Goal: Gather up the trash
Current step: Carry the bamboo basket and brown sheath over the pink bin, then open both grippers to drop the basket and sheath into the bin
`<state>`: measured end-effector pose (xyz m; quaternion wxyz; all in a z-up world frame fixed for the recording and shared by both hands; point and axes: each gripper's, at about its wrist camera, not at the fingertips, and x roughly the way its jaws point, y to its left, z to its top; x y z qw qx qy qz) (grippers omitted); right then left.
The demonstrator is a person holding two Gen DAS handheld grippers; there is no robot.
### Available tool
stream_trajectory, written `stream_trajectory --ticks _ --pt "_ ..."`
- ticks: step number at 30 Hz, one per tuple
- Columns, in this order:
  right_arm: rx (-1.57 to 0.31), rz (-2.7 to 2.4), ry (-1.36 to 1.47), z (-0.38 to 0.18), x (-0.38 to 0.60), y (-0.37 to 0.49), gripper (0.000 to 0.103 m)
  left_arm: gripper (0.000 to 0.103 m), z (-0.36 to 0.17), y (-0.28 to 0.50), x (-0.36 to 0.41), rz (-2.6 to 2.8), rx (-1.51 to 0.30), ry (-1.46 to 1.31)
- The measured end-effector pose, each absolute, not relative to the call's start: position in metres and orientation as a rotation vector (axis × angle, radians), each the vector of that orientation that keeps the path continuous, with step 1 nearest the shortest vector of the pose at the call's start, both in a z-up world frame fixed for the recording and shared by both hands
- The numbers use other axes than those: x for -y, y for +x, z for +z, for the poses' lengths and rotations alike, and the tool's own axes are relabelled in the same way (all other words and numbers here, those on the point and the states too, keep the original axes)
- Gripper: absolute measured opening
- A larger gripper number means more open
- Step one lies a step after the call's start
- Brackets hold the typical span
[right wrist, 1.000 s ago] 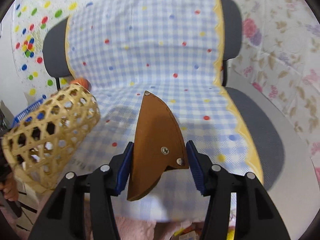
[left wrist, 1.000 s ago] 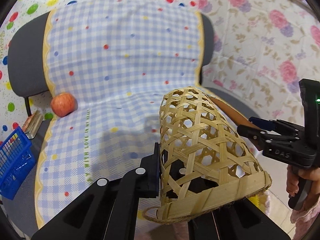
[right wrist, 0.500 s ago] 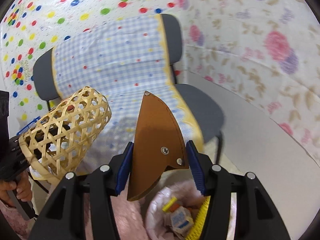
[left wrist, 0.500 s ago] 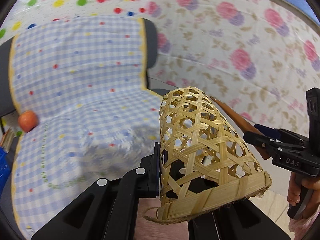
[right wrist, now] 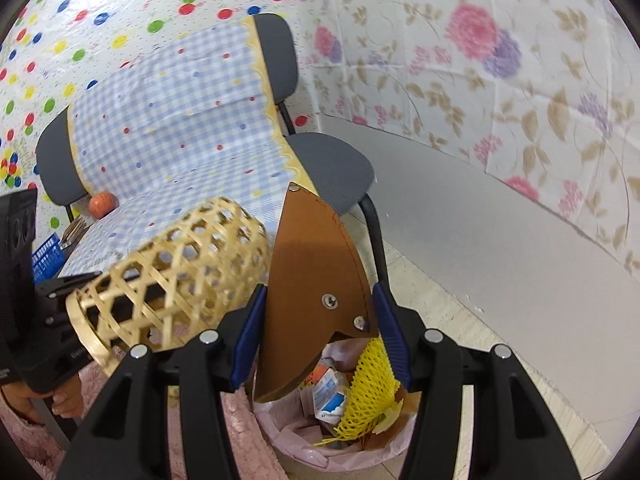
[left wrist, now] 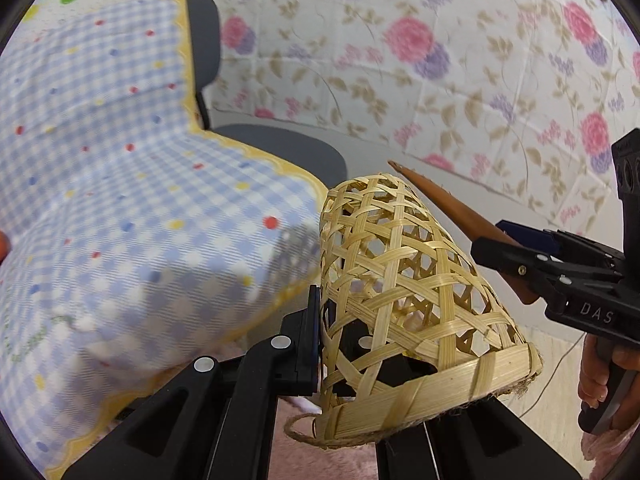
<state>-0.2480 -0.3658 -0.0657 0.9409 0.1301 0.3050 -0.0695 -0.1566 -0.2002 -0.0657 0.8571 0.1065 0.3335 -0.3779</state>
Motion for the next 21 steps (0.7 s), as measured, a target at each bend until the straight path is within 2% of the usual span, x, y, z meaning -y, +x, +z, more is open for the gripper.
stream_trajectory --ticks 4,5,6,8,15,21 --pt "-0.635 -0.15 0.317 -0.078 0.383 -0.248 0.056 0.007 -0.08 -0.153 0.221 -0.826 -0.752 0.255" --pt "-0.641 -0.158 0.337 -0.082 0.388 -0.248 0.064 0.017 -0.085 -0.151 0.226 -0.832 -0.778 0.265" --pt "-0.641 -0.163 0.351 -0.084 0.391 -0.249 0.067 0.049 -0.09 -0.149 0.229 -0.831 -0.809 0.276" --pt "-0.639 -0.171 0.369 -0.086 0.397 -0.253 0.067 0.087 -0.103 -0.146 0.235 -0.805 -0.851 0.299" --pt "-0.638 -0.189 0.374 -0.084 0.404 -0.262 0.067 0.086 -0.119 -0.151 0.235 -0.786 -0.88 0.399" --pt "-0.61 -0.157 0.352 -0.066 0.392 -0.262 0.067 0.086 -0.087 -0.149 0.204 -0.712 -0.78 0.317"
